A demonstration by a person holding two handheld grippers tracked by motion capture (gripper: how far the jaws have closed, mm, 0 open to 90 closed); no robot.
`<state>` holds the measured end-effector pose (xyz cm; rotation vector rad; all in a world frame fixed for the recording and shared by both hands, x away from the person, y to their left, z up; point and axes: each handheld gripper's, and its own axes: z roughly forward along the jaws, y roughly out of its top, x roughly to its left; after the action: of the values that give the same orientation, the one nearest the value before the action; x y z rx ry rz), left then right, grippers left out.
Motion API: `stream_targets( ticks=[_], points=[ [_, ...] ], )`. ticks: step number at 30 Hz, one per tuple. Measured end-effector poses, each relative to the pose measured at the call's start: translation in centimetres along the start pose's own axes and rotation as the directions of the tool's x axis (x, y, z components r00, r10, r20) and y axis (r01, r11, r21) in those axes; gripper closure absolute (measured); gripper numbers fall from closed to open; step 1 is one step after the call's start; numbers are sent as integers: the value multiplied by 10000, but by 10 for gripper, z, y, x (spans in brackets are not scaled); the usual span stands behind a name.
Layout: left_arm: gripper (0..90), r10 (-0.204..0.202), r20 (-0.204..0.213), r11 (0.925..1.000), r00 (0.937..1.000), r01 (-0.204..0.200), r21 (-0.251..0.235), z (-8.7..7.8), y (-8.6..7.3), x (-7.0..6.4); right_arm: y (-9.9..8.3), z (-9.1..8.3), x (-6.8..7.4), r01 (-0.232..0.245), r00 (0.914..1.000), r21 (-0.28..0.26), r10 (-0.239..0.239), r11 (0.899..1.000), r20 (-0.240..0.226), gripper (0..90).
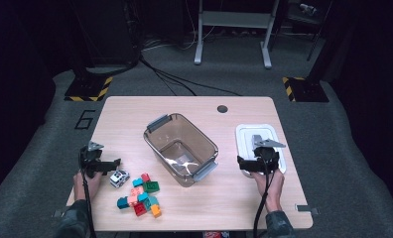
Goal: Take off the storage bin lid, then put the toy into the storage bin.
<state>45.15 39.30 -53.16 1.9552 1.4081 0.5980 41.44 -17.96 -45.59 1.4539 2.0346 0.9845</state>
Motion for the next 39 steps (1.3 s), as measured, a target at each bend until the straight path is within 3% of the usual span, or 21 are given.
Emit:
stream_targets(
  ticks=[7, 15, 20, 23, 24, 28, 29, 33, 35, 37, 39],
  points=[
    [4, -21, -8, 10000, 10000, 21, -2, 0, 0, 0, -21, 5, 28, 715, 9956, 209, -701, 9972, -615, 0],
    [4, -34, -10, 9999, 10000, 34, 109, -1, 1, 0, -37, 16, 51, 1421, 9864, 342, -1386, 9893, -879, 0],
    [4, -17, -3, 9999, 10000, 17, 105, -1, 1, 0, -46, 25, 59, 1518, 9811, 407, -1455, 9876, -1277, 0],
    [4, -90, -63, 9999, 9999, 91, 122, -2, 0, 2, -51, 32, 66, 1529, 9824, 547, -1458, 9867, -1166, 0],
    [5, -152, -9, 9997, 9999, 153, 167, -4, -1, 4, -53, 34, 67, 1789, 9780, 625, -1706, 9819, -1200, 0],
    [0, -383, 201, 9991, 9991, 387, -184, -15, -2, 9, -56, 38, 71, 1604, 9818, 809, -1506, 9837, -1154, 0],
    [0, -422, 193, 9987, 9989, 427, -278, -17, -2, 9, -56, 40, 69, 1864, 9779, 761, -1776, 9795, -1101, 0],
    [10, -524, 585, 9972, 9969, 554, -511, -30, -2, 13, -60, 43, 70, 1799, 9791, 891, -1696, 9796, -1123, 0],
    [28, -432, 542, 9969, 9976, 466, -639, -36, -1, 12, -60, 43, 71, 2053, 9740, 788, -1958, 9755, -1137, 0],
    [31, -449, 779, 9960, 9960, 507, -738, -42, -1, 13, -61, 44, 71, 2021, 9738, 851, -1910, 9757, -1233, 0],
    [37, -385, 741, 9958, 9965, 444, -801, -49, 0, 13, -60, 45, 66, 1769, 9773, 902, -1641, 9801, -1343, 0]
  ],
)
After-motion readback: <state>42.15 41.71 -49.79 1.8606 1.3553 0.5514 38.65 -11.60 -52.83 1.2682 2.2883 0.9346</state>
